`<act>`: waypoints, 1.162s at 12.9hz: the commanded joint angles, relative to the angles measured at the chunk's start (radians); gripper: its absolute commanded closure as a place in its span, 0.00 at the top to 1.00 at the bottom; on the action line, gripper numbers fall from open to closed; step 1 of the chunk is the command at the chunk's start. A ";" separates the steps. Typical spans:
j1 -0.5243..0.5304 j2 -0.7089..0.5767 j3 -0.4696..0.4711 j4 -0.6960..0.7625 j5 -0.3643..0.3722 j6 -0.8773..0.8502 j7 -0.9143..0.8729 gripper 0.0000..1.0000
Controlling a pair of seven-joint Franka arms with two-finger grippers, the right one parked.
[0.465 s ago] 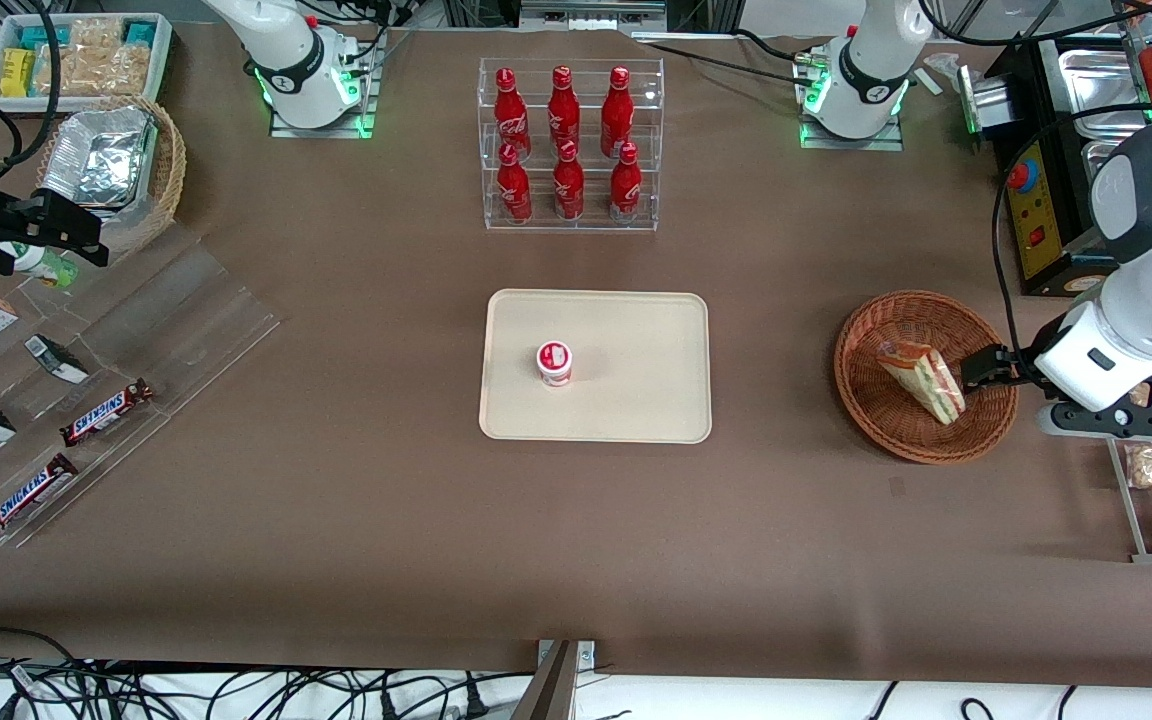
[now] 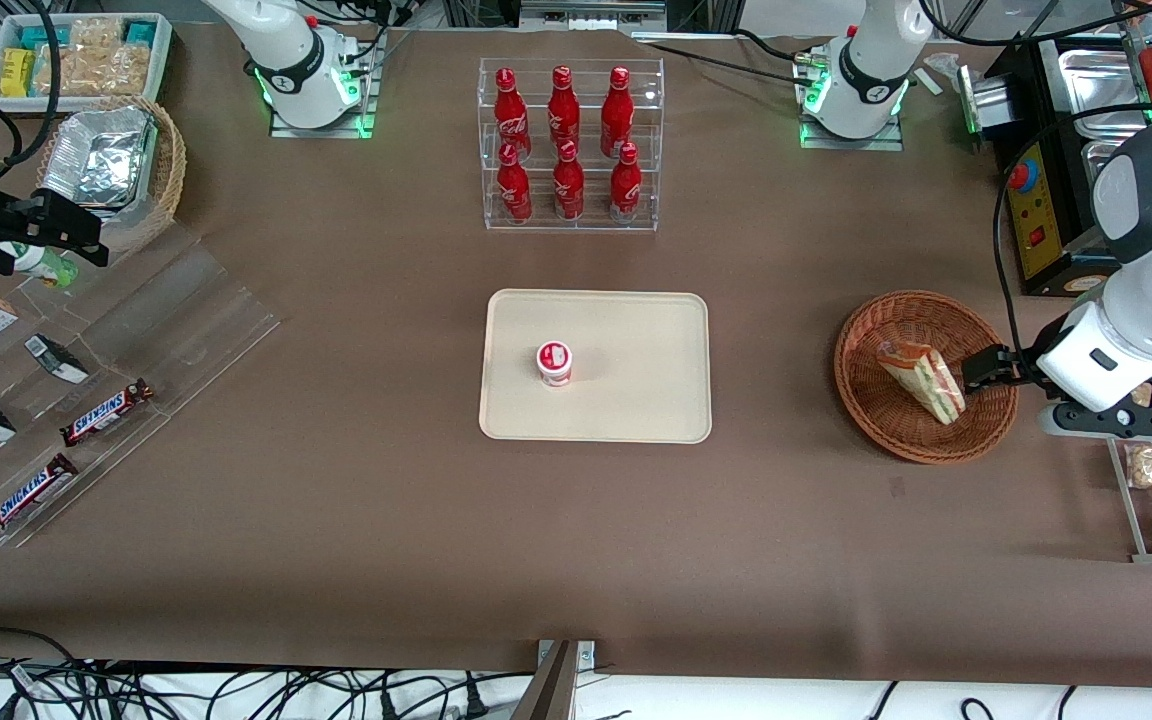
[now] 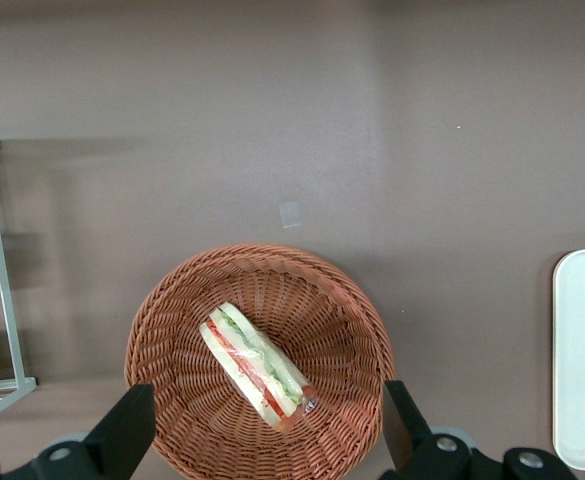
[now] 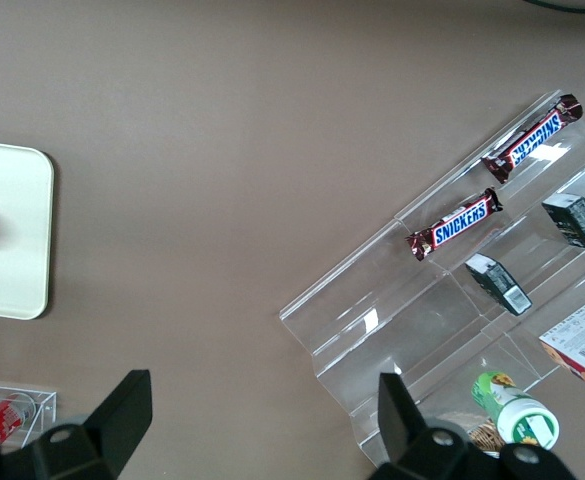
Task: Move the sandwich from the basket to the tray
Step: 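Move the left gripper over the wrapped sandwich in the wicker basket, then lower the open left gripper around the sandwich in the basket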
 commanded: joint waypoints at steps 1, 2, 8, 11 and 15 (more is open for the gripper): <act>0.006 0.033 -0.003 0.034 -0.010 -0.027 0.001 1.00; 0.010 0.038 -0.001 0.031 -0.010 -0.029 -0.011 1.00; 0.021 0.088 0.002 -0.020 -0.013 0.000 -0.286 1.00; 0.018 0.112 0.002 -0.064 -0.008 0.049 -0.476 1.00; 0.016 0.102 -0.003 -0.197 0.077 0.184 -0.588 1.00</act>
